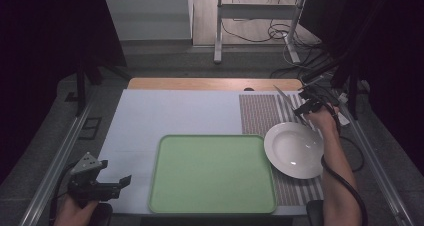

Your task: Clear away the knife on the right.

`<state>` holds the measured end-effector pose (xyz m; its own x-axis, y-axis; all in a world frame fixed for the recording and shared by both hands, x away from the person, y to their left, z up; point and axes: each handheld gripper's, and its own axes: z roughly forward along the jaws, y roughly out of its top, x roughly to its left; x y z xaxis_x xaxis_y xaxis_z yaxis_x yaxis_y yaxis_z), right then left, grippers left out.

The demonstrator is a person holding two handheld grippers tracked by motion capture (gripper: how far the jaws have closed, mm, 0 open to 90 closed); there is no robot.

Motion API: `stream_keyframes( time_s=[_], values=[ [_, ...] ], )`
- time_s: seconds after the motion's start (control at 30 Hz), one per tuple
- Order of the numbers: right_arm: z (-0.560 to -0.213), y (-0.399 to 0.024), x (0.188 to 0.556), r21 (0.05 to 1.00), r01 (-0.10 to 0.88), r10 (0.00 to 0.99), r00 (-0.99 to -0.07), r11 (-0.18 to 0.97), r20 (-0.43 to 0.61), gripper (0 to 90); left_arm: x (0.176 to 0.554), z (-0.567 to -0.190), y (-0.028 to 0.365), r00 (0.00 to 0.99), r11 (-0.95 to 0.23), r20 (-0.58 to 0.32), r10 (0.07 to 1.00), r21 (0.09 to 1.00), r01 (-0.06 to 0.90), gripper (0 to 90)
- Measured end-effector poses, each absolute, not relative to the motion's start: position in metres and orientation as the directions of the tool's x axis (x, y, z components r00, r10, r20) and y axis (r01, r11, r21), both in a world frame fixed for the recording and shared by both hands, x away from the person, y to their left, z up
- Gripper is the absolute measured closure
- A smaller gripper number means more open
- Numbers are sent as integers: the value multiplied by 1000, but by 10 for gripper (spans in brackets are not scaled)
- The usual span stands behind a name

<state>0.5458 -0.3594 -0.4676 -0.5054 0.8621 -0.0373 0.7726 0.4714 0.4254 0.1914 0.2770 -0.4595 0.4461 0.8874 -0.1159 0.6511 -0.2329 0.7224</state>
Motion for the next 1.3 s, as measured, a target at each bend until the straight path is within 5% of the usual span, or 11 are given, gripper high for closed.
stream_keyframes(
  time_s=[0.67,1.3],
  values=[
    [-435,-377,525,455,793,886,-463,405,20,807,192,-460,277,444,-231,-117,889,721,654,29],
    [-434,-318,487,453,750,824,-564,482,57,806,191,-460,277,443,-233,-113,889,721,652,29]
  ],
)
